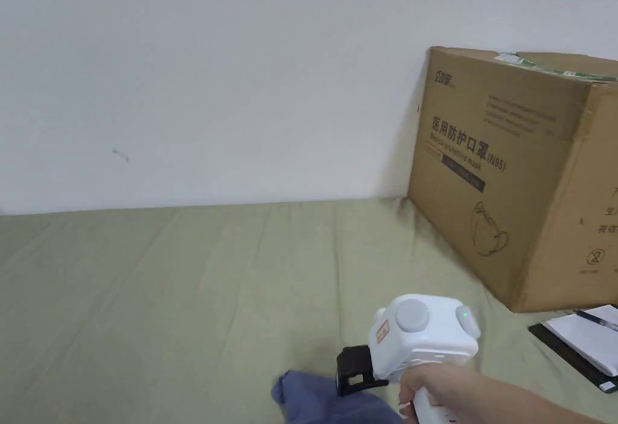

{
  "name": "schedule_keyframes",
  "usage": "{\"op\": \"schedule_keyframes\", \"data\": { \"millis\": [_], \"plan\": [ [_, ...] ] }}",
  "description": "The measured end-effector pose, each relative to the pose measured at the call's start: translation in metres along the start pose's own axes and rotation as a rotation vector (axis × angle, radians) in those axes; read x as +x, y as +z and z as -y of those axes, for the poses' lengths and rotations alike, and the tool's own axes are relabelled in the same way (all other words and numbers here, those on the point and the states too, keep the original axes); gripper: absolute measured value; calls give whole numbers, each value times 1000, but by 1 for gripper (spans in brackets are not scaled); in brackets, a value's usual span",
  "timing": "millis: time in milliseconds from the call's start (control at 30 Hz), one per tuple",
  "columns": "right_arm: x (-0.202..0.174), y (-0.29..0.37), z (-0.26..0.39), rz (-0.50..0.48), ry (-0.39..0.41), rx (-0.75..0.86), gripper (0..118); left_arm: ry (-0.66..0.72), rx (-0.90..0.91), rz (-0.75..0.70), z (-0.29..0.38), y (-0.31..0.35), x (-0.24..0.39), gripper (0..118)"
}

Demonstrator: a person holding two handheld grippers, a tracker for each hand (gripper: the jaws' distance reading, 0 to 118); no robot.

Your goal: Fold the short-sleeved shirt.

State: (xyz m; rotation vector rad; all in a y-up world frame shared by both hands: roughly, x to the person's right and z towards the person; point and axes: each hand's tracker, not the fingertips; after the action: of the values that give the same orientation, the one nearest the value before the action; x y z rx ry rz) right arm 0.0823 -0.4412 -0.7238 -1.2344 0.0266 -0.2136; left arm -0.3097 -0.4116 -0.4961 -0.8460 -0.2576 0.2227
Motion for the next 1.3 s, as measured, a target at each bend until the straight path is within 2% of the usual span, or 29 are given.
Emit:
{"op": "schedule_keyframes", "data": {
  "millis": [67,167,267,367,433,500,567,667,800,900,1067,1300],
  "plan": [
    [0,-26,-3,41,20,-75,105,-11,-4,-8,3,-2,-1,0],
    [-1,-45,-4,99,75,-97,104,-9,-11,0,8,-4,-6,0],
    [-6,-41,-1,102,129,-104,87,22,-21,6,10,-8,-13,0],
    [-3,-20,2,36,147,-75,4,65,-34,6,12,-11,-18,0],
    [-2,-1,10,-35,117,-33,4,89,-35,11,12,-9,-18,0],
    [1,26,21,-81,130,44,4,100,-31,8,12,0,-16,0],
    [7,63,39,-155,132,130,4,108,-10,19,10,14,-14,0],
    [21,126,75,-216,94,235,4,102,27,24,3,43,-11,0],
    [35,204,114,-238,64,380,4,72,99,40,-18,89,-5,0],
    [36,264,129,-287,94,473,4,68,157,105,-48,130,2,0],
    [21,353,133,-252,223,621,4,-5,269,109,-105,196,29,0],
    [-2,454,107,-216,267,789,4,-86,382,90,-185,266,69,0]
  ]
}}
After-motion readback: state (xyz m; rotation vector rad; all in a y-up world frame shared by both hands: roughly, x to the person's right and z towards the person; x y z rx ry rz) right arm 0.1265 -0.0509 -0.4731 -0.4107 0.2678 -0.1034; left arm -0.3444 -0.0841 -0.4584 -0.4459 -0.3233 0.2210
